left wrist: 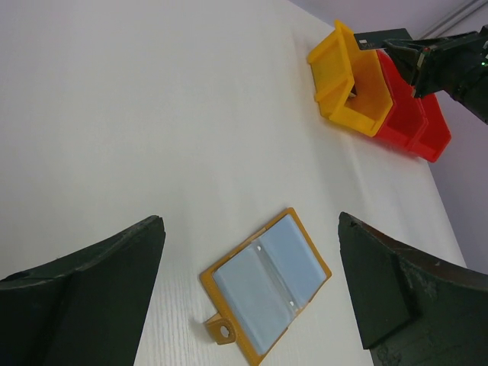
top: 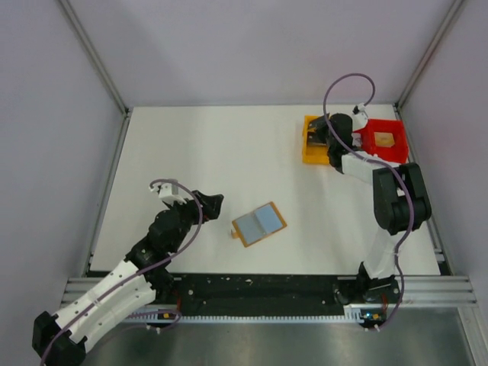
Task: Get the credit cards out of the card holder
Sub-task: Place the credit card in the storage box.
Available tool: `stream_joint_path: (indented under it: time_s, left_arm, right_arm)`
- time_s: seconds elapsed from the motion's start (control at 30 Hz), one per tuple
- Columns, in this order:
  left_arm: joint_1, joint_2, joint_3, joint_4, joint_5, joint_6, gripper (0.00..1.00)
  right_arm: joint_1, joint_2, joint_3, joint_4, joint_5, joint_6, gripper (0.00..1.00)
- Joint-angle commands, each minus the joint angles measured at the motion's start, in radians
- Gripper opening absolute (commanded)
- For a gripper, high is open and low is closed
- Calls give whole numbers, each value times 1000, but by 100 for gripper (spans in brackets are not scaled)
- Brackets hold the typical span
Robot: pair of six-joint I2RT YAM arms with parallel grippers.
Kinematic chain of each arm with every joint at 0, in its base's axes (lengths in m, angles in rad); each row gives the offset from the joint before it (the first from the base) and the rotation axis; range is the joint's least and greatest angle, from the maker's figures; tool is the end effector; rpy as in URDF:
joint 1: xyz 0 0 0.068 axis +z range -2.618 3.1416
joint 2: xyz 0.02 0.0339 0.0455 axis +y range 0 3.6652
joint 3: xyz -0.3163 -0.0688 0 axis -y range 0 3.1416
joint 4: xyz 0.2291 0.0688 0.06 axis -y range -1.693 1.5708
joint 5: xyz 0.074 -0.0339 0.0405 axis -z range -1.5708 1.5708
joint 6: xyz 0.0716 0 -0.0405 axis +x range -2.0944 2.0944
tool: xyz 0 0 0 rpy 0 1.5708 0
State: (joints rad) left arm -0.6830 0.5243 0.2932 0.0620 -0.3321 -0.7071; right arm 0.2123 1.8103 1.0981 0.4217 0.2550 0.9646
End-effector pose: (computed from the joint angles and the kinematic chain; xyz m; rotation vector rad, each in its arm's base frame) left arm 0.1098 -0.0593 0.2539 -0.2716 1.7666 -0.7285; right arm 0.4388 0.0761 0.2754 0.8591 1.6857 0.5778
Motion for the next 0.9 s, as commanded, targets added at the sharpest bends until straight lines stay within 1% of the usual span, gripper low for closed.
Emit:
stream_joint_path:
  time_s: [0.0,0.13,0.2,0.37,0.6,0.63,0.73,0.87]
  left_arm:
    - [3,-15,-19,1,12,14,99]
    - [5,-10,-22,2,18,11,99]
    - [5,-10,-25,4,19,5,99]
    - [5,-9,-31,10,21,-3,99]
    - [5,-20,-35,4,11,-14,99]
    - [7,-21,-37,4,10,-14,99]
    - [7,-20,-37,4,10,-18,99]
    - [5,-20,-34,-1,21,-29,99]
  right_arm:
    - [-16,61,100,-83,44,-40,0]
    - [-19,79,94,-73,66,-61,0]
    - [-19,102,118,-102,44,-67,0]
    - [-22,155,147,-103,-13,-55,0]
    - [-24,178,148,-93,-16,-37,0]
    - [-22,178,144,-98,-16,-38,3]
    - [-24,162,134,-109,-17,-47,20]
    - [-24,121,125,-161,-10,-81,40]
